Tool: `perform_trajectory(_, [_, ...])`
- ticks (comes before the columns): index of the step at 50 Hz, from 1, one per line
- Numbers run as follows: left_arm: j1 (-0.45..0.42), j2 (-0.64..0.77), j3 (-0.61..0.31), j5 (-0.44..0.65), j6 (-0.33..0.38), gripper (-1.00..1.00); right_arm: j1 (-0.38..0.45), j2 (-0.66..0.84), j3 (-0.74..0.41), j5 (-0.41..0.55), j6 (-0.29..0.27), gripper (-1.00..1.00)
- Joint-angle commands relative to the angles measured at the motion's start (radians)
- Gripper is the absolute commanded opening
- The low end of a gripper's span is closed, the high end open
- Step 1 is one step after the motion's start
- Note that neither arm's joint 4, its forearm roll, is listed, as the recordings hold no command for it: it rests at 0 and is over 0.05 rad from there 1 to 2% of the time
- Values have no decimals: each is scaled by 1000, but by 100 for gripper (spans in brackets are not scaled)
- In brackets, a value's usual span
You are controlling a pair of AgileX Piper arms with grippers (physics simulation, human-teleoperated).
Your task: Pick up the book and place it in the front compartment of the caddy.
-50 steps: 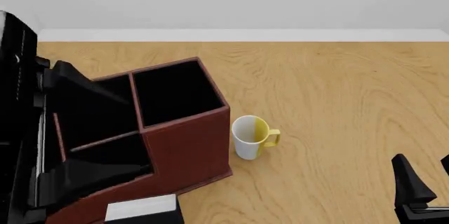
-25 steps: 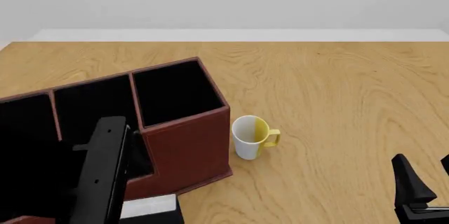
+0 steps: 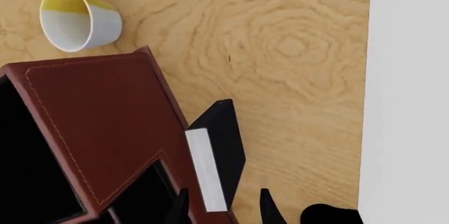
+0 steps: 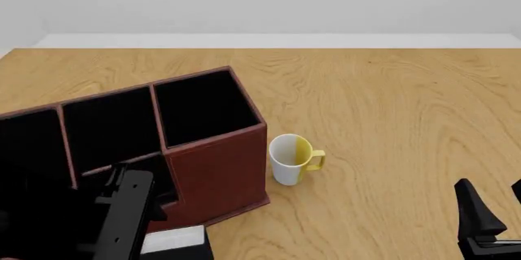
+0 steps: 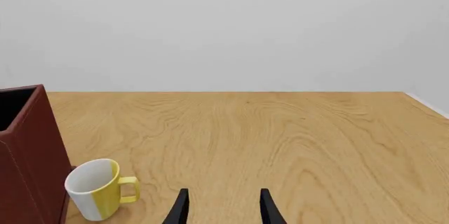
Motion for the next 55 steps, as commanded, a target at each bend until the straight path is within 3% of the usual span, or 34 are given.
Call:
perform_trajectory(1, [58,-19,51,0,54,100,0,0,0,0,0,100])
perform_trajectory(9, [81,-37,60,-6,78,100,0,0,0,0,0,100])
perform_trajectory(12, [60,-34,58,-40,45,100,0,0,0,0,0,100])
perform_trajectory(21, [100,-34,148,-142,65,100,0,0,0,0,0,100])
perform_trajectory(30, [101,-20,210,-220,38,100,0,0,0,0,0,100])
perform_trajectory(45, [168,22,267,-320,92,100,0,0,0,0,0,100])
perform_trajectory(55, [145,34,306,-367,52,100,0,0,0,0,0,100])
